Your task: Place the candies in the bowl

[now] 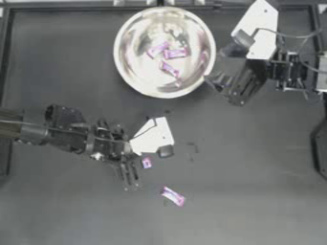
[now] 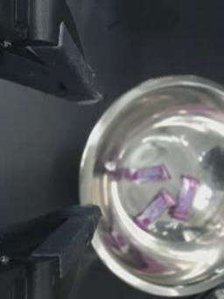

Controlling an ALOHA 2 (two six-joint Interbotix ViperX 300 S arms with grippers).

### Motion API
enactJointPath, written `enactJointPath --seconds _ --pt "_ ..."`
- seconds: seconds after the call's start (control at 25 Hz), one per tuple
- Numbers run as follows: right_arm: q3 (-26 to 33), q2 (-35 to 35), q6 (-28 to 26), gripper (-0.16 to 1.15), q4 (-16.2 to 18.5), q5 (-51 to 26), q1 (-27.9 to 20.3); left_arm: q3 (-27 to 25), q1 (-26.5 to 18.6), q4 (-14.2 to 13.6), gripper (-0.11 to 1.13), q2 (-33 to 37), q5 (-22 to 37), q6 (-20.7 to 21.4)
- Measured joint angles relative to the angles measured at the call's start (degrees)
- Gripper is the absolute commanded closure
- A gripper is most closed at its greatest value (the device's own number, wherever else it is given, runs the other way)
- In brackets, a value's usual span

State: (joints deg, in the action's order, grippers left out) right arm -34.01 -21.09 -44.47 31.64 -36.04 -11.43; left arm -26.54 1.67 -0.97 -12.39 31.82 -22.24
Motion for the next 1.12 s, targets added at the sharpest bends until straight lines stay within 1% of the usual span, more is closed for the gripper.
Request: enactJointPath --seconds 0.16,0.4,0.6,0.88,1.0,1.04,1.12 --pt "-1.0 -1.4 -0.6 0.0 -0.5 0.1 1.2 0.0 0.1 -1.1 0.57 0.4 0.1 0.0" --pt "-4.1 -3.5 -4.5 0.0 -0.4 0.9 5.1 0.0 0.1 -3.8 0.57 2.5 0.4 0.0" --pt "-5.7 -4.8 -7.0 0.01 -0.4 1.5 7.6 0.0 -0.8 -6.1 0.57 5.2 1.4 -0.2" --pt "-6.0 -5.2 -7.9 0.01 -0.3 1.7 10.6 0.0 -2.4 -9.0 0.58 9.1 3.7 -0.2" --pt "-6.2 -5.2 -8.1 0.01 -0.4 1.7 10.9 1.1 -3.2 -11.0 0.58 10.9 6.2 -0.2" --pt "-6.2 -5.2 -8.1 0.01 -0.4 1.6 11.1 2.0 -3.6 -12.4 0.58 11.4 7.6 -0.2" --pt "-6.2 -5.2 -8.1 0.01 -0.5 1.7 11.3 3.4 -4.1 -14.2 0.58 12.2 9.6 -0.2"
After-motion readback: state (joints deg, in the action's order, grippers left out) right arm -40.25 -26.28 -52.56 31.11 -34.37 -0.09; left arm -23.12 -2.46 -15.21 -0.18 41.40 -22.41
